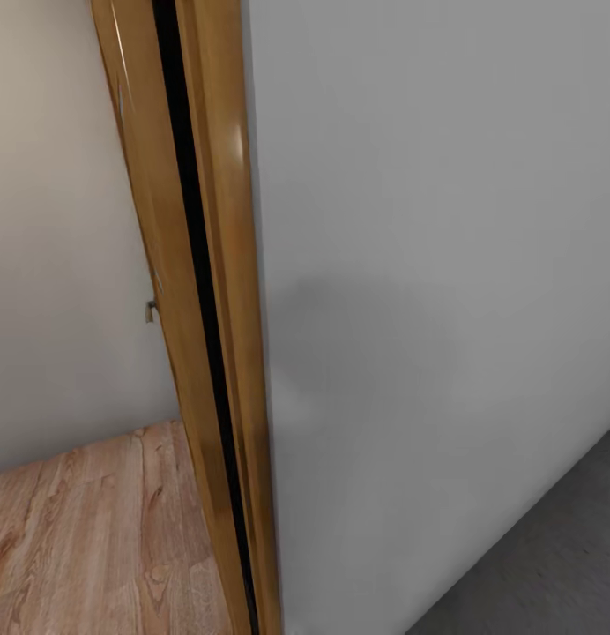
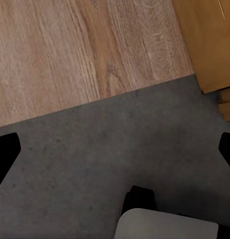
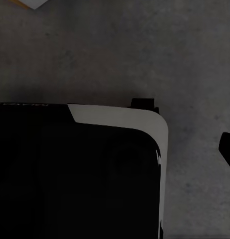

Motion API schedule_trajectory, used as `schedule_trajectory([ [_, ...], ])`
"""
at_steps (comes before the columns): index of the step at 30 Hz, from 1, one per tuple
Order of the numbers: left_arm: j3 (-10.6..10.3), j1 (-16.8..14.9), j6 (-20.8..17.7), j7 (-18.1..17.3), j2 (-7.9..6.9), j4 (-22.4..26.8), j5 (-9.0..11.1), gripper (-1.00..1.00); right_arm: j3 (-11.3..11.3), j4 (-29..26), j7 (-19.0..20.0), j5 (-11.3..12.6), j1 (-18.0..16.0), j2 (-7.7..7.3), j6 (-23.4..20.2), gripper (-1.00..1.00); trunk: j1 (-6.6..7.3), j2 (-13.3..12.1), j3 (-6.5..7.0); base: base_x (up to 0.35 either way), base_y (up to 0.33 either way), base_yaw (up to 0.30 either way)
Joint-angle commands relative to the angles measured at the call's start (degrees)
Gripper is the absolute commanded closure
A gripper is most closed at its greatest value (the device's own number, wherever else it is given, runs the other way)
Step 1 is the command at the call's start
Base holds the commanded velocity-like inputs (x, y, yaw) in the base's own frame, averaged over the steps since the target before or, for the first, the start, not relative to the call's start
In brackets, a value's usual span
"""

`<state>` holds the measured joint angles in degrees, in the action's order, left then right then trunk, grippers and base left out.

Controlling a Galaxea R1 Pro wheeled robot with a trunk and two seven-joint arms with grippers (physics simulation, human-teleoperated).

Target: Move the two storage containers from the living room to the garage. In the garage, place one container on the floor and stack the other container on top of it (either order is fine).

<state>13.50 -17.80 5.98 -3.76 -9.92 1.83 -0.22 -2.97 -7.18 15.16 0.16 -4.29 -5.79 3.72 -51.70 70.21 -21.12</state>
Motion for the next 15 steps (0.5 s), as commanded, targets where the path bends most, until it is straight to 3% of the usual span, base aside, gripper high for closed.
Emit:
schedule_trajectory([
  [1, 0.38, -0.04, 0.17, -0.27, -0.01, -0.07, -0.01, -1.00, -0.32, 0.06, 0.30, 0.01, -0.05, -0.01, 0.15, -1.00, 0.00, 0.04, -0.06, -0.018, 0.000, 0.000],
  [8, 0.38, -0.04, 0.17, -0.28, -0.01, -0.07, -0.04, -1.00, -0.29, 0.06, 0.30, 0.01, -0.04, -0.01, 0.15, -1.00, 0.00, 0.04, -0.06, -0.007, 0.000, 0.021],
  [15, 0.38, -0.04, 0.17, -0.25, -0.01, -0.07, -0.04, -1.00, -0.29, 0.06, 0.30, 0.01, -0.06, -0.01, 0.15, -1.00, 0.00, 0.04, -0.06, -0.001, 0.000, 0.191],
])
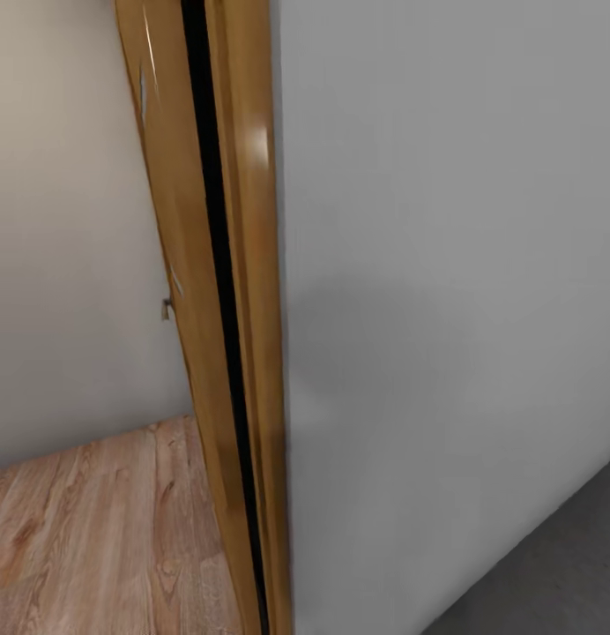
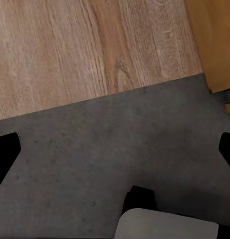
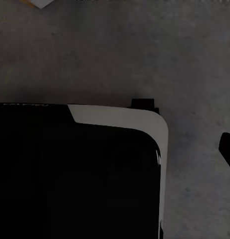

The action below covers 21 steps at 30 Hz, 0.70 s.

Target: Move the two storage containers from the living room to the garage. In the garage, place one container on the floor and stack the other container on top of it (either order is fine).

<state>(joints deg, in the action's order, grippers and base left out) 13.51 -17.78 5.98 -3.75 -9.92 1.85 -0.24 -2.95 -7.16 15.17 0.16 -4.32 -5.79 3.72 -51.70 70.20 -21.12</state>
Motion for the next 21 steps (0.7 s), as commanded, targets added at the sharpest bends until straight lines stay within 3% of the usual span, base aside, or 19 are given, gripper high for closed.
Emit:
schedule_trajectory([
  [1, 0.38, -0.06, 0.17, -0.27, -0.01, -0.09, -0.02, -1.00, -0.30, 0.04, 0.30, 0.01, -0.01, -0.01, 0.15, -1.00, 0.00, 0.04, -0.06, 0.000, 0.000, 0.257],
  [16, 0.38, -0.06, 0.17, -0.29, -0.01, -0.09, -0.02, -1.00, -0.30, 0.04, 0.30, 0.01, 0.00, -0.01, 0.15, -1.00, 0.00, 0.04, -0.06, 0.000, 0.000, 0.278],
  [21, 0.38, -0.06, 0.17, -0.29, -0.01, -0.09, -0.01, -1.00, -0.30, 0.04, 0.30, 0.01, 0.00, -0.01, 0.15, -1.00, 0.00, 0.04, -0.06, 0.000, 0.000, 0.117],
])
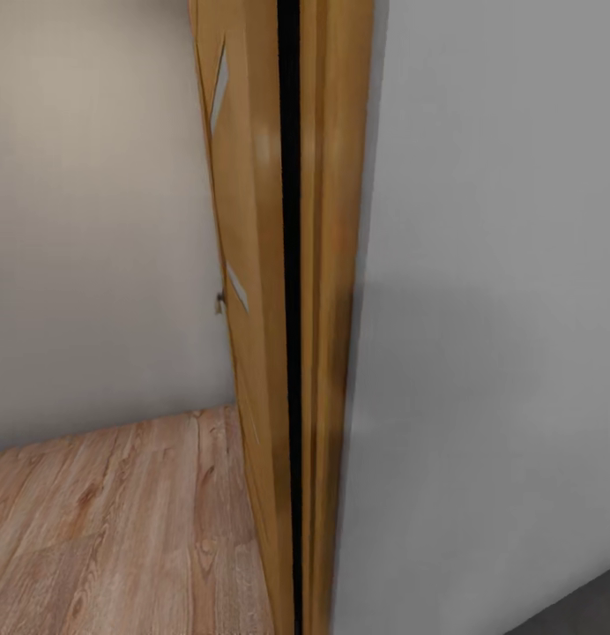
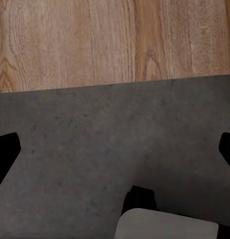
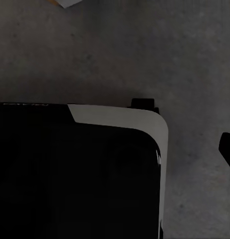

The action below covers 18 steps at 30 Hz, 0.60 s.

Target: Move the two storage containers from the living room to the garage. In the garage, place one container on the floor and stack the other container on top of it (either order is fine).

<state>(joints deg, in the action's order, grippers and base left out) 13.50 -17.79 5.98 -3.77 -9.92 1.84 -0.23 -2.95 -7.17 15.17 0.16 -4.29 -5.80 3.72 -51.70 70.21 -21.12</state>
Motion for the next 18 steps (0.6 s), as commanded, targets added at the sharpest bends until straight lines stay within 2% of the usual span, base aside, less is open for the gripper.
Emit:
schedule_trajectory([
  [1, 0.38, -0.05, 0.17, -0.27, -0.01, -0.08, -0.02, -1.00, -0.30, 0.05, 0.29, 0.00, -0.03, -0.01, 0.15, -1.00, 0.00, 0.04, -0.06, 0.000, 0.000, 0.042],
  [18, 0.38, 0.69, -0.70, -0.27, 0.02, -0.09, -0.03, -1.00, -0.30, 0.05, 0.29, 0.01, -0.04, -0.01, 0.15, -1.00, 0.00, 0.04, -0.06, 0.000, 0.000, 0.006],
])
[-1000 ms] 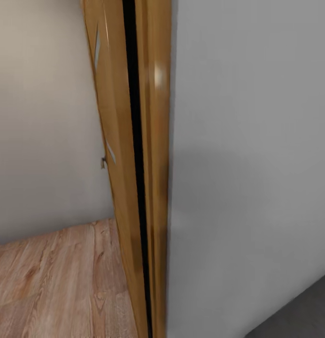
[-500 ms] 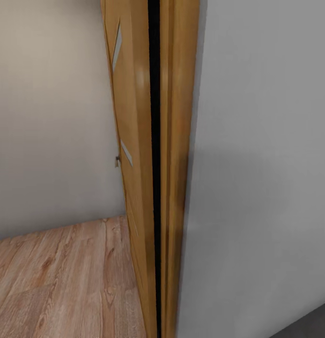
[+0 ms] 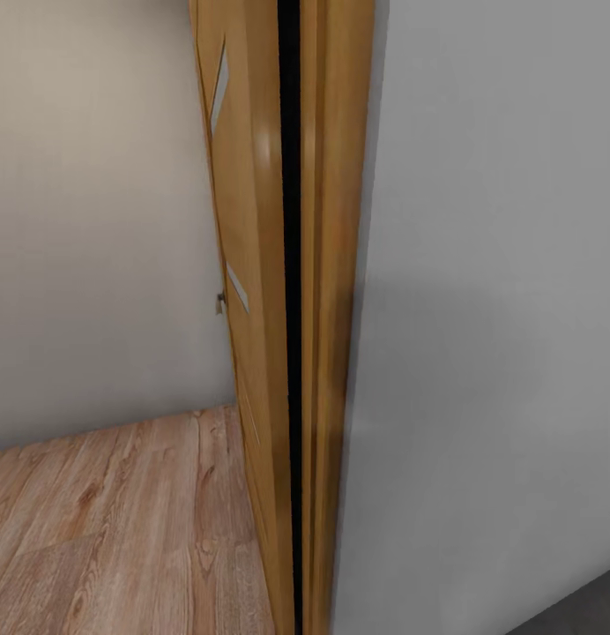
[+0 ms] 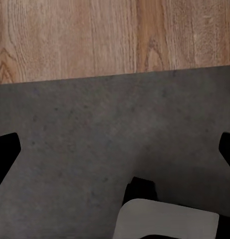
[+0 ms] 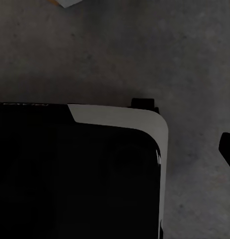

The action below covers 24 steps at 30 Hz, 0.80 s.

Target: Move the two storage containers from the living room to the garage. In the garage, place one container on the floor and stack the other container on top of it (either order is fine).

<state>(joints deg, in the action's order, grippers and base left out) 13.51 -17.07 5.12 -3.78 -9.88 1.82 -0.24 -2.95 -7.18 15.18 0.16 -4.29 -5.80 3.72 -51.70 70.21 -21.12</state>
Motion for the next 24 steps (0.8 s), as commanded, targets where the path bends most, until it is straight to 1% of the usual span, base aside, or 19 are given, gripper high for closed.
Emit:
schedule_trajectory([
  [1, 0.38, 0.16, -0.26, -0.27, 0.03, -0.07, -0.02, -1.00, -0.30, 0.06, 0.29, 0.01, -0.04, -0.01, 0.15, -1.00, 0.00, 0.04, -0.06, 0.000, 0.000, 0.000],
  [2, 0.38, 0.38, -0.72, -0.25, 0.15, -0.09, -0.02, -1.00, -0.30, 0.06, 0.29, 0.01, -0.03, -0.01, 0.15, -1.00, 0.00, 0.04, -0.06, 0.000, 0.000, 0.000],
  [3, 0.38, 0.89, -1.60, -0.19, 0.75, -0.10, -0.02, -1.00, -0.30, 0.06, 0.29, 0.01, -0.03, -0.01, 0.15, -1.00, 0.00, 0.04, -0.06, 0.000, 0.000, 0.000],
  [5, 0.38, 1.58, -2.23, -0.16, 1.45, -0.08, -0.02, -1.00, -0.30, 0.06, 0.29, 0.00, -0.03, -0.01, 0.15, -1.00, 0.00, 0.04, -0.06, 0.000, 0.000, 0.000],
  [7, 0.38, 3.22, -2.90, -0.12, 2.75, -0.07, -0.11, -1.00, -0.30, 0.06, 0.29, 0.00, -0.03, -0.01, 0.15, -1.00, 0.00, 0.04, -0.06, 0.000, 0.000, 0.000],
  [9, 0.38, 3.93, -3.12, -0.11, 3.40, -0.07, -0.30, -1.00, -0.30, 0.06, 0.29, -0.02, -0.03, -0.01, 0.15, -1.00, 0.00, 0.04, -0.06, 0.000, 0.000, 0.000],
  [13, 0.38, 4.43, -3.28, -0.10, 4.04, -0.07, -0.98, -1.00, -0.30, 0.06, 0.29, -0.02, -0.02, -0.01, 0.15, -1.00, 0.00, 0.04, -0.06, 0.000, 0.000, 0.000],
  [15, 0.38, 4.58, -3.33, -0.09, 4.86, -0.06, -1.78, -1.00, -0.30, 0.06, 0.29, -0.01, -0.02, -0.01, 0.15, -1.00, 0.00, 0.04, -0.06, 0.000, 0.000, 0.000],
  [20, 0.38, 4.65, -3.35, -0.09, 5.36, -0.06, -2.49, -1.00, -0.30, 0.06, 0.29, -0.02, -0.02, -0.01, 0.15, -1.00, 0.00, 0.04, -0.06, 0.000, 0.000, 0.000],
  [24, 0.38, 4.67, -3.36, -0.09, 5.49, -0.06, -2.66, -1.00, -0.30, 0.06, 0.29, -0.02, -0.02, -0.01, 0.15, -1.00, 0.00, 0.04, -0.06, 0.000, 0.000, 0.000],
])
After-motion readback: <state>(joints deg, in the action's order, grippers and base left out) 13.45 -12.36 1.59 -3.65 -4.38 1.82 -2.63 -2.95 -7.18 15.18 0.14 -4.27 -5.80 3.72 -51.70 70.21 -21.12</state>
